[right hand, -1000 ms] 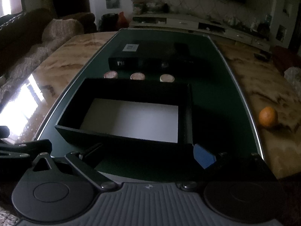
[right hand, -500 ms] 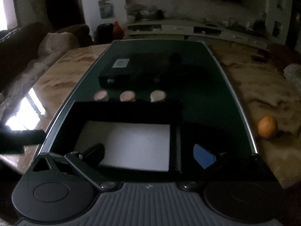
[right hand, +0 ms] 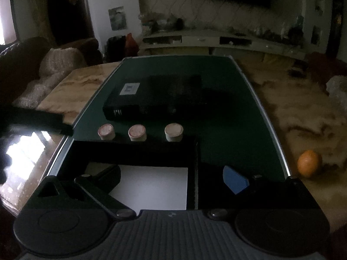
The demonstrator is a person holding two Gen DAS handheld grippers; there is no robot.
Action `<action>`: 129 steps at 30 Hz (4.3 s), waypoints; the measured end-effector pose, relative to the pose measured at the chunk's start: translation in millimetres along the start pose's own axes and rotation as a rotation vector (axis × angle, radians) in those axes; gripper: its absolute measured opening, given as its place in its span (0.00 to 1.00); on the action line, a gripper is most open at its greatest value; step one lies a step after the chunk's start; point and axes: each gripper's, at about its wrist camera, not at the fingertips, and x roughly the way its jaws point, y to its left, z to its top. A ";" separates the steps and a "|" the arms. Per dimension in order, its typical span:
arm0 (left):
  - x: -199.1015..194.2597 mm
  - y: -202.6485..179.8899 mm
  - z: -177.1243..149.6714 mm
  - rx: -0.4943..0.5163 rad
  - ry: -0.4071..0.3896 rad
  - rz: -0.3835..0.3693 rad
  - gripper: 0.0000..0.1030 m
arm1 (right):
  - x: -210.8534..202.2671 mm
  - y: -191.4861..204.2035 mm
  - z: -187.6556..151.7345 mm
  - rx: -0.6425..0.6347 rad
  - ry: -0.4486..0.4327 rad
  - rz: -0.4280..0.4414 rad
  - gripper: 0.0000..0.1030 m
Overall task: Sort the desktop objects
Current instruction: 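Move the left gripper toward the row of round white containers, then close the left gripper on the red-lidded round container, then lift the container with the left gripper toward the white paper sheet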
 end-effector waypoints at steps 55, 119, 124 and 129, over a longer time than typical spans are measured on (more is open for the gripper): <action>159.5 -15.3 43.4 -0.004 0.207 0.041 0.68 | 24.8 -10.2 -3.8 0.049 0.039 0.067 1.00; 101.3 -9.6 46.7 0.000 0.123 0.049 0.40 | 7.5 0.9 -6.9 0.038 0.005 0.084 1.00; 88.9 -6.9 43.7 -0.009 0.115 0.039 0.40 | 1.6 3.5 -7.0 0.034 -0.006 0.087 1.00; 77.9 -5.5 42.0 -0.009 0.109 0.039 0.40 | -5.3 6.4 -6.9 0.031 -0.018 0.093 1.00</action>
